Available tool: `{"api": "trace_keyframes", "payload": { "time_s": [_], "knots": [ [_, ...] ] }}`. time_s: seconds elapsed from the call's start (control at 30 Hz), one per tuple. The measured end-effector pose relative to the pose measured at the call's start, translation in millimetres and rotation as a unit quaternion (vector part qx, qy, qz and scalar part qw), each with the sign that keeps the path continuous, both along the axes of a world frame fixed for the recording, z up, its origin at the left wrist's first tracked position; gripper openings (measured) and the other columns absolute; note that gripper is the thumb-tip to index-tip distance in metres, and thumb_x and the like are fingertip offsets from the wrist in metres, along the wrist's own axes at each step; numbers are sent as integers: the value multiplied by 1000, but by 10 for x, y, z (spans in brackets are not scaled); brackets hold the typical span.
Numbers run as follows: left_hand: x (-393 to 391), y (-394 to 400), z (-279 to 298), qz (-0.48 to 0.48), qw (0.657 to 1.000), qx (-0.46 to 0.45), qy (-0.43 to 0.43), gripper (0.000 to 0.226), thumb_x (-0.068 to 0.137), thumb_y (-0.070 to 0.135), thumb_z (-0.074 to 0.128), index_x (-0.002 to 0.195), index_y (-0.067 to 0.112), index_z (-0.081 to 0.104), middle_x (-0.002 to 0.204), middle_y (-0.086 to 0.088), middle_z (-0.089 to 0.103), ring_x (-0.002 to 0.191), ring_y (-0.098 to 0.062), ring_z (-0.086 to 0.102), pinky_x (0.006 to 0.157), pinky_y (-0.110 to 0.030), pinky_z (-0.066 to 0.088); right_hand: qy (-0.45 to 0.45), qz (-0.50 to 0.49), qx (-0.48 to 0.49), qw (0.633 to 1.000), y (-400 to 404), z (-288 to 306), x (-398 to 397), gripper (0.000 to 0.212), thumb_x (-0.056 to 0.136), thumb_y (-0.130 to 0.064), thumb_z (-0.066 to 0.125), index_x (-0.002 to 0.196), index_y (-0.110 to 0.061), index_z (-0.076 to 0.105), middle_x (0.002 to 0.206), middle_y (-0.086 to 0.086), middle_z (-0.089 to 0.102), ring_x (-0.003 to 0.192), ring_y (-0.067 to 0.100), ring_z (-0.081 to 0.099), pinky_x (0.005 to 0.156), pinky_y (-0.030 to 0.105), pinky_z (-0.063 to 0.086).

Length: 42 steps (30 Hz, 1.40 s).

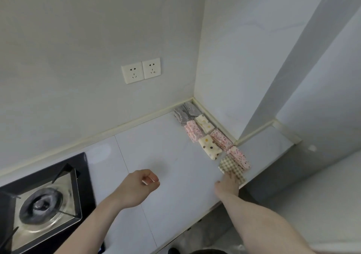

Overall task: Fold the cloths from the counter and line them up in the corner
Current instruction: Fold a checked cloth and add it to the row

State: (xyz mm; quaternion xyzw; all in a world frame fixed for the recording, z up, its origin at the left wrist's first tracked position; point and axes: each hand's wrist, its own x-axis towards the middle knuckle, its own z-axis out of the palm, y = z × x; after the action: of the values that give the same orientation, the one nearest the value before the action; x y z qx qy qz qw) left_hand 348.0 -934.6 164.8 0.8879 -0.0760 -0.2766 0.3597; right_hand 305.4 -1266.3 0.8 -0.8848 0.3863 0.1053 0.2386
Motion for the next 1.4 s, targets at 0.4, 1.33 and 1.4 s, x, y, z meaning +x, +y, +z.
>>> {"api": "trace_keyframes", "payload": {
  "time_s": [0.4, 1.33, 1.4],
  "knots": [
    [-193, 312, 44, 68, 998, 9, -8, 5, 94, 39, 69, 96, 35, 72, 95, 12, 73, 82, -4, 68, 67, -18, 53, -130, 1, 15, 991, 203, 186, 256, 56, 87, -10, 59, 142, -21, 56, 153, 5, 45, 139, 30, 41, 114, 49, 39],
    [-4524, 4095, 345, 475, 865, 86, -136, 29, 87, 32, 68, 112, 43, 61, 131, 26, 50, 117, 3, 52, 95, -20, 44, -115, 599, 367, 702, 5627, 1795, -2122, 65, 96, -30, 66, 153, -41, 37, 149, -25, 39, 138, 0, 40, 119, 32, 38],
    [-4681, 4295, 340, 494, 853, 88, -143, 29, 85, 33, 67, 111, 44, 61, 130, 25, 51, 118, 2, 52, 96, -22, 46, -108, 623, 364, 684, 5853, 1843, -2210, 65, 96, -32, 65, 153, -43, 35, 149, -29, 37, 139, -2, 37, 120, 34, 37]
  ]
}}
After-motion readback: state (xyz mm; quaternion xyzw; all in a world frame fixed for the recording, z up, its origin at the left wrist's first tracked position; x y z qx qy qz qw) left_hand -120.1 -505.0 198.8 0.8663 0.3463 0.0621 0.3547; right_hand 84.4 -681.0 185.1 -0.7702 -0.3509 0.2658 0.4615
